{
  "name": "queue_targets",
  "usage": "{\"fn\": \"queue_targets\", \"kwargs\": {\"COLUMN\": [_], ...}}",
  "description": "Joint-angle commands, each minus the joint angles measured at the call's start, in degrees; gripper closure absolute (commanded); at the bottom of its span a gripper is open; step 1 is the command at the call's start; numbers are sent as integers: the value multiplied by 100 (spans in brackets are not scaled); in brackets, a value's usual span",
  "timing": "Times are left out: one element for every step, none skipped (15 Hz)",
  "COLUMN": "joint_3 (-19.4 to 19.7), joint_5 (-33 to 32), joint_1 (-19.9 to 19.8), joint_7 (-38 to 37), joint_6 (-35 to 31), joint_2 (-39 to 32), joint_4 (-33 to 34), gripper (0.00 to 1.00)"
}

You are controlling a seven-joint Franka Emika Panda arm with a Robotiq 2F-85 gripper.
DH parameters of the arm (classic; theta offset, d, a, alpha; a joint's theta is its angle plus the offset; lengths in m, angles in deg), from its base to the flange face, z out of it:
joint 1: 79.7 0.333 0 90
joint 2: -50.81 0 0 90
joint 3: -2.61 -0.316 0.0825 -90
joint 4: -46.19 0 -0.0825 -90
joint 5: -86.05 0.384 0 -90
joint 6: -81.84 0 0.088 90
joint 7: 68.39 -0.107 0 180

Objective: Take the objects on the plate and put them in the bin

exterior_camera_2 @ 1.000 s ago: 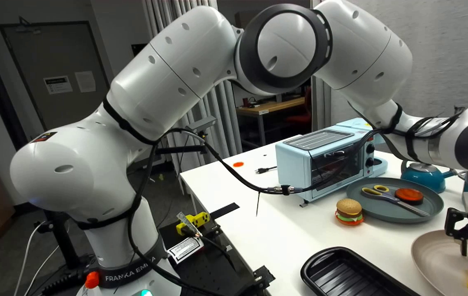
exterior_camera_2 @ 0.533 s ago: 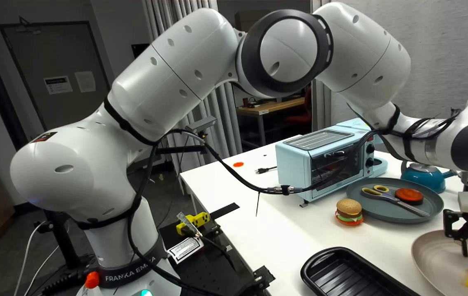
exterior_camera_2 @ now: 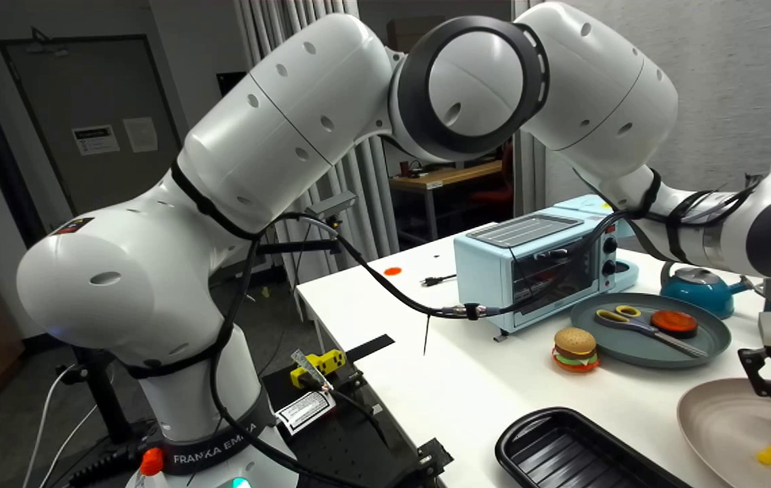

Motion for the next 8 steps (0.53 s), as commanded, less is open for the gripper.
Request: {"fn": "queue_targets", "kwargs": {"joint_3": [43,94,153,188,279,362,422,549], "joint_5": [-5,-40,-64,-60,-88,-118,-126,-73], "joint_1": [-69,-63,-70,-87,-76,-64,-69,-12], "joint_7": [-41,-72,-108,-124,-197,-267,-309,-317], "joint_6": [-29,-85,-98,-26,51,111,155,143], "joint_2": [-99,-62,25,101,215,299,431,571], "joint_4": [239,215,161,129,66,19,-89,-234], "gripper": [92,92,92,92,92,92,92,92]}}
